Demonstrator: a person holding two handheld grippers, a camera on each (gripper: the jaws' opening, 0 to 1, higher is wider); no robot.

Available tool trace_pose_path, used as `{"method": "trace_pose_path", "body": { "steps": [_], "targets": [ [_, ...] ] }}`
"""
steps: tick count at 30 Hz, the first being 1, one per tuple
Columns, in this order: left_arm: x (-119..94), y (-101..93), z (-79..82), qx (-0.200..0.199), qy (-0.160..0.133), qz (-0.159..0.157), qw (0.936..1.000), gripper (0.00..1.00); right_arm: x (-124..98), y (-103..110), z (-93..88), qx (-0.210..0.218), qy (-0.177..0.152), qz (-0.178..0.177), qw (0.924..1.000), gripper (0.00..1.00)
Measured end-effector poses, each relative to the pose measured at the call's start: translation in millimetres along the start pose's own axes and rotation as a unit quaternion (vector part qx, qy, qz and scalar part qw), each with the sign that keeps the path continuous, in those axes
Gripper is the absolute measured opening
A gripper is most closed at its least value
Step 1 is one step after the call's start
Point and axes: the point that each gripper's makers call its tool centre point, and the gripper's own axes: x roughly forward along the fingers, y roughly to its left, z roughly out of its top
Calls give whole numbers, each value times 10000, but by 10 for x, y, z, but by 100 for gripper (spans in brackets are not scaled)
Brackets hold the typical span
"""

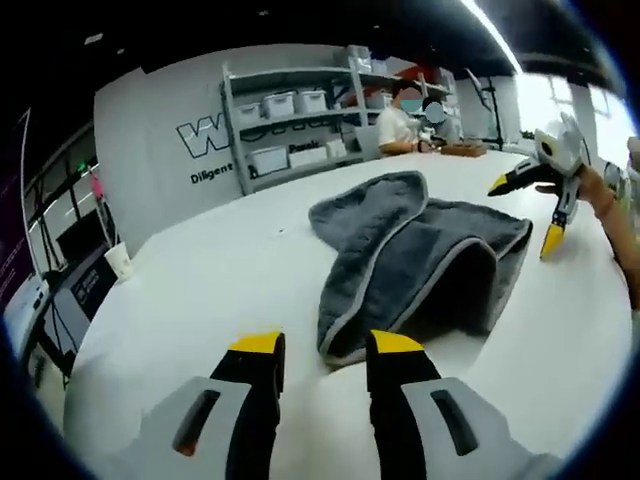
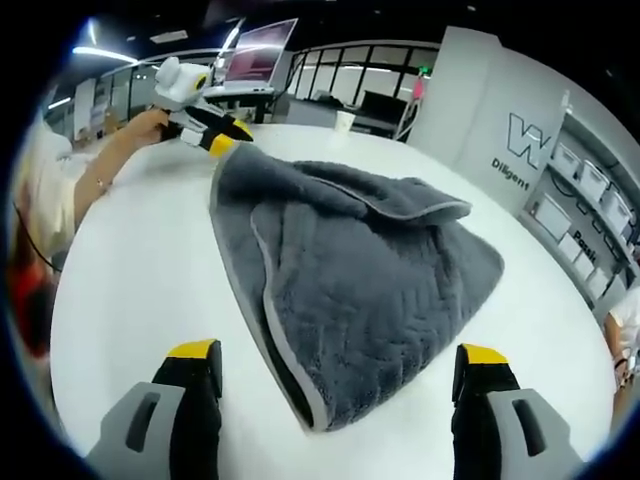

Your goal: Open the folded towel by lifting each exposed corner and separating the folded layers until the towel lies flat within the target outline without major curled edges

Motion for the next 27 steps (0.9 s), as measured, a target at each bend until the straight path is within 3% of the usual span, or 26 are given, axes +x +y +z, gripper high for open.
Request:
{"method": "trace_pose_path", "body": {
  "steps": [5, 11, 15, 18, 23, 27],
  "targets": [
    [80, -71, -27, 236, 127, -33, 9996, 33, -2, 13, -1, -25, 12, 5, 10000, 96],
    [159, -144, -95, 81, 255, -245, 9993, 53, -7, 5, 4, -50, 17, -3, 10000, 96],
    [180, -123, -120, 174, 325, -148, 9992, 53, -7, 14, 5, -49, 14, 18, 10000, 96],
    [179, -109, -74, 153, 198, -99, 9996, 49, -10, 12, 0, -62, 28, 9, 10000, 96],
    [176, -123, -46, 129, 99, -166, 9997, 26, -14, 15, 9, -75, 13, 15, 10000, 96],
    [198, -92, -93, 242, 209, -22, 9995, 23, -10, 17, 8, -95, 25, 27, 9999, 96]
  ]
}}
